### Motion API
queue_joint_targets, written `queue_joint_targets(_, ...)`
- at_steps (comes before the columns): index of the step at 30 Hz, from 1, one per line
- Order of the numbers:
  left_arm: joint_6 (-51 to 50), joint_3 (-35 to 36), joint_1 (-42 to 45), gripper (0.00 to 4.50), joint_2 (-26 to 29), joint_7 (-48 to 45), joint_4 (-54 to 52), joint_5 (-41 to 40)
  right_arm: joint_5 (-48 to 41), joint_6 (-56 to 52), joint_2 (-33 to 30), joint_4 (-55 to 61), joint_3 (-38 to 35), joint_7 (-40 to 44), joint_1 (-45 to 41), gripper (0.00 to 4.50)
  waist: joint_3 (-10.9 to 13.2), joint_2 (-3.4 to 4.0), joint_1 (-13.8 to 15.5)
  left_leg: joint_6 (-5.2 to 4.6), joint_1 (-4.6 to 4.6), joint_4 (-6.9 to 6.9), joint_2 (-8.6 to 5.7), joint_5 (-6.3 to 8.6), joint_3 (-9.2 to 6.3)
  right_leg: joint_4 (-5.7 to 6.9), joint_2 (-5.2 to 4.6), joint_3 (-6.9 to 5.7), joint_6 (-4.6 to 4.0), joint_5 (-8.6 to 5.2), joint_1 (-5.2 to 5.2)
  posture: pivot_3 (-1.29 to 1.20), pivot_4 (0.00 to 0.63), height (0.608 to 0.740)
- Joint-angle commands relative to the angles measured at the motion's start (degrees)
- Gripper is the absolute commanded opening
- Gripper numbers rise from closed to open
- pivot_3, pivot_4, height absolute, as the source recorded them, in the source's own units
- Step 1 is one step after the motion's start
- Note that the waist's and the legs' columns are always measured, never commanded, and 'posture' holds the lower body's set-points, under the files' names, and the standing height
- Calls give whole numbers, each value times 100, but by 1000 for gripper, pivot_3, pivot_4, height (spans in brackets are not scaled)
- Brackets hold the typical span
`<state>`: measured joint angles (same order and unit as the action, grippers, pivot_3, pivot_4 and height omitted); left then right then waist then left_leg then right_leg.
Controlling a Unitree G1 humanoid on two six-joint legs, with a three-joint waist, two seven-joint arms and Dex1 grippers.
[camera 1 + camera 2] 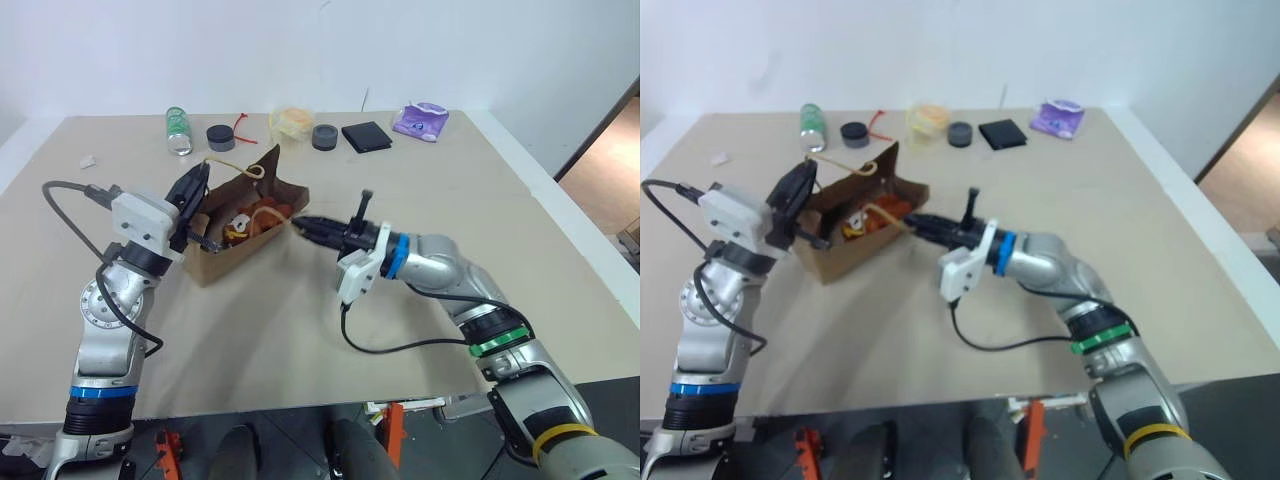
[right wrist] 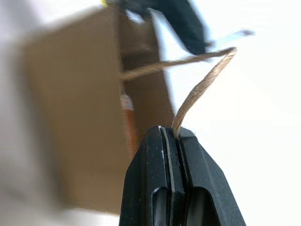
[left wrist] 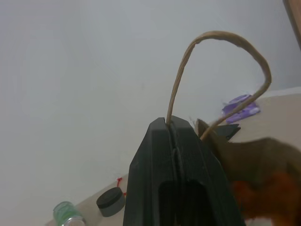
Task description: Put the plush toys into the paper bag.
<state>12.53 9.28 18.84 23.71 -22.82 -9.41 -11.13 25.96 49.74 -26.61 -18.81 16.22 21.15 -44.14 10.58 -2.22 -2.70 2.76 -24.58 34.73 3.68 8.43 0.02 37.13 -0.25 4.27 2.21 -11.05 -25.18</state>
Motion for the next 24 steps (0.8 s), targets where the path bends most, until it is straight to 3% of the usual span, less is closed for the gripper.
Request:
queue_joint_targets(1,-186,157,65,0,8,68,-257,-208,-137,8,29,6,-262,-306,-309,75,0,0,-3,0,0,-1,0,0,0,0,0,1,0,0,-1,0,150,740)
queue_joint_targets(10,-511,312,6,0,-86,298,-306,-300,-360,-161,256,-44,-370,-611,-517,75,0,0,-6,-1,0,-2,-1,-1,1,0,-1,4,1,2,0,0,150,740)
queue_joint_targets(20,-1004,405,147,0,-77,424,-131,-376,-843,-734,332,-94,-163,21,-421,75,0,0,-4,-2,0,-3,-1,-1,0,0,0,4,0,2,2,0,150,740)
queue_joint_targets(22,-1045,305,84,0,-101,341,-142,-356,-845,-769,299,-89,-98,155,-354,731,0,0,-4,-2,1,-4,-1,-1,0,0,1,4,0,2,2,0,150,740)
queue_joint_targets(23,-1060,276,71,261,-118,310,-150,-361,-875,-797,300,-66,-101,200,-335,1042,0,0,-4,-2,2,-4,-1,-1,0,0,1,4,0,2,2,0,150,740)
queue_joint_targets(24,-1090,249,60,261,-128,274,-166,-384,-892,-816,301,-42,-108,224,-326,1042,0,0,-4,-2,2,-4,-1,-1,0,0,1,4,0,2,2,0,150,740)
